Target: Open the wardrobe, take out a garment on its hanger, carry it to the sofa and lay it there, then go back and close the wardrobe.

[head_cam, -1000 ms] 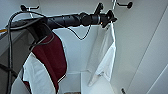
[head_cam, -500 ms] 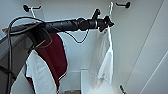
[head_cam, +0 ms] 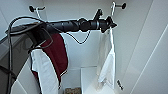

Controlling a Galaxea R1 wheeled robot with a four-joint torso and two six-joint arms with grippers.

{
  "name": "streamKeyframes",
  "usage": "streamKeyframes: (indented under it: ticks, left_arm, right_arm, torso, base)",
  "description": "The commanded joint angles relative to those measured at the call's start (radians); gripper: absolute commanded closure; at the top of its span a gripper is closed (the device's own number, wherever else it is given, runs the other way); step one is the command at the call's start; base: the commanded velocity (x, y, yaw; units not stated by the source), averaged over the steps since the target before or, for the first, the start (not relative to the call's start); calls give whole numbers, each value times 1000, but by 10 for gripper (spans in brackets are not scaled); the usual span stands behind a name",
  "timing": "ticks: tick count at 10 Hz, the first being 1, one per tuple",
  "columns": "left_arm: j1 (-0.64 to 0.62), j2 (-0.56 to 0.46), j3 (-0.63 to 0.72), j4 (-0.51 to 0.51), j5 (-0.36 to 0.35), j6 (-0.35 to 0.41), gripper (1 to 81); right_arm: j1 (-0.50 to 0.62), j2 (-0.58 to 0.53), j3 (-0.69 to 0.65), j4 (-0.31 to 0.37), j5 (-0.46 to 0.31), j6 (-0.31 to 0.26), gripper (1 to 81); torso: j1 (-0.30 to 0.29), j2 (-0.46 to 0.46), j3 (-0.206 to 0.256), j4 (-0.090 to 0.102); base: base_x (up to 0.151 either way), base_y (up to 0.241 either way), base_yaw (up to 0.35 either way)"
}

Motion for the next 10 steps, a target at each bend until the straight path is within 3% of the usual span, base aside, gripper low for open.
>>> streamKeyframes:
  ticks: [1,10]
  left_arm:
    - [-180,-21,17,32,-47,18,811]
    - [-57,-84,83,35,-82,29,811]
  right_arm:
    - [25,-5,14,-5,-56,-2,10]
    - [21,-4,14,-3,-35,-4,10]
  torso:
    - [0,0,0,0]
    - [0,0,0,0]
  base:
    - [-111,0,0]
    - [-116,0,0]
